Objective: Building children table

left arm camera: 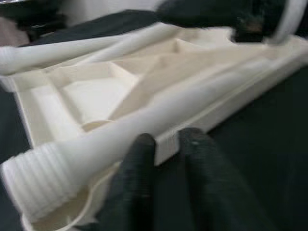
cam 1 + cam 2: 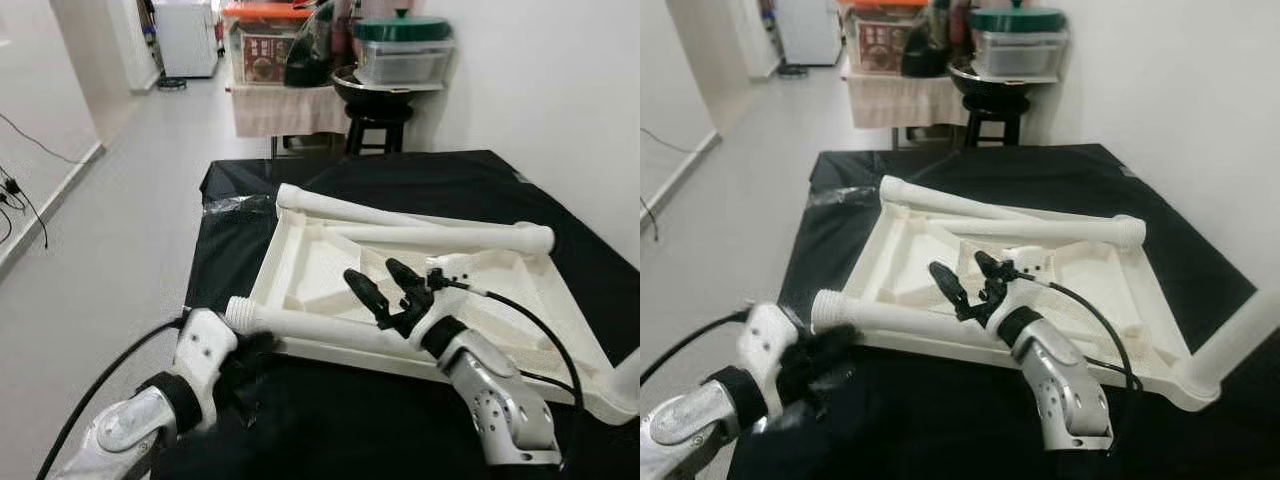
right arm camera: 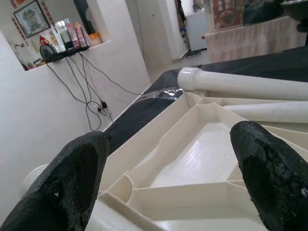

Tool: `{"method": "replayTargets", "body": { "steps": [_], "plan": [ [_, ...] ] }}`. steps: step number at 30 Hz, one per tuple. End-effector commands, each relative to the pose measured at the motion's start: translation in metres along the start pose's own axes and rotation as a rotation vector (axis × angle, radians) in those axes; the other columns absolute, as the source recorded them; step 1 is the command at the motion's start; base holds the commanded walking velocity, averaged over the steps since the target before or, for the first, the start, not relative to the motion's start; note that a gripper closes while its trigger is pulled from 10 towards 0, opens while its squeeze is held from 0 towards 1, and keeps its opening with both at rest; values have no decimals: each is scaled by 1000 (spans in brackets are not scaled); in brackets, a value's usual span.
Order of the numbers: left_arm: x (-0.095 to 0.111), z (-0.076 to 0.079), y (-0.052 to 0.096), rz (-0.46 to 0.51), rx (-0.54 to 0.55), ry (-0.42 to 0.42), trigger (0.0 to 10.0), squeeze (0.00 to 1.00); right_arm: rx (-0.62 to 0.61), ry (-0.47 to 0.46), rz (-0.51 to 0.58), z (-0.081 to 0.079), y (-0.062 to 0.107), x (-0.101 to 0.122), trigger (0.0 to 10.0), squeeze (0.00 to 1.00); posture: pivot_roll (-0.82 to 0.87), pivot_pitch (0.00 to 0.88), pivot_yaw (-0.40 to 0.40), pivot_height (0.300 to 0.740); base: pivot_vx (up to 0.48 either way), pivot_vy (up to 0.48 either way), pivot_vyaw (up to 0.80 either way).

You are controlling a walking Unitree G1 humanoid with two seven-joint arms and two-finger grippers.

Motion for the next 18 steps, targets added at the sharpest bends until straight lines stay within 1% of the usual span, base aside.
{"method": "replayTargets", "body": {
  "steps": [1, 2, 3, 5, 7, 8, 9, 10, 12, 13, 14, 15, 16, 18],
  "plan": [
    [1, -3, 0, -27, -37, -67, 10000, 1000, 12, -19, -6, -3, 0, -3, 10000, 0, -37, 0, -61, 740, 0, 0, 0],
    [5, -14, -4, -50, -73, -169, 10000, 1000, 11, -21, -6, -3, -1, -3, 10000, 0, -39, 0, -60, 740, 0, 0, 0],
    [8, -25, -8, -72, -95, -254, 10000, 1000, 10, -23, -6, -3, -1, -3, 10000, 0, -43, 0, -56, 740, 0, 0, 0],
    [16, -47, -15, -103, -121, -403, 10000, 1000, 9, -25, -6, -4, -2, -4, 10000, 0, -51, 0, -48, 740, 0, 0, 0],
    [16, -47, -15, -103, -121, -403, 10000, 1000, 9, -25, -6, -4, -2, -4, 10000, 0, -51, 0, -48, 740, 0, 0, 0],
    [18, -54, -18, -113, -128, -449, 10000, 1000, 9, -25, -7, -4, -2, -4, 10000, 0, -53, 0, -46, 740, 0, 0, 0],
    [18, -54, -18, -113, -128, -449, 10000, 1000, 9, -25, -7, -4, -2, -4, 10000, 0, -53, 0, -46, 740, 0, 0, 0],
    [21, -64, -25, -135, -153, -513, 10000, 1000, 8, -25, -6, -5, -2, -5, 10000, 0, -61, 0, -40, 740, 0, 0, 0],
    [21, -64, -25, -135, -153, -513, 10000, 1000, 8, -25, -6, -5, -2, -5, 10000, 0, -61, 0, -40, 740, 0, 0, 0],
    [21, -73, -33, -171, -195, -590, 10000, 1000, 7, -26, -6, -5, -2, -5, 10000, 0, -65, 0, -39, 740, 0, 0, 0],
    [21, -73, -33, -171, -195, -590, 10000, 1000, 7, -26, -6, -5, -2, -5, 10000, 0, -65, 0, -39, 740, 0, 0, 0],
    [16, -78, -46, -217, -274, -649, 10000, 1000, 6, -27, -8, -6, -2, -6, 10000, 0, -86, 0, -27, 740, 0, 0, 0],
    [16, -78, -46, -217, -274, -649, 10000, 1000, 6, -27, -8, -6, -2, -6, 10000, 0, -86, 0, -27, 740, 0, 0, 0],
    [2, -83, -67, -302, -417, -711, 10000, 1000, 6, -28, -10, -10, 0, -8, 10000, 0, -129, 0, -12, 740, 0, 0, 0]
  ]
}}
Point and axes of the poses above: a point about 5 cm out from each wrist's last joint towards the gripper, its own y axis pointing back from the gripper into the wrist, its own x axis along the axis of the wrist's last joint, z = x × y, the point moved 4 cm from there along -y, pointing out of the wrist towards the gripper, and after that the axes turned 10 degrees about -y, right-handed, at the moved point
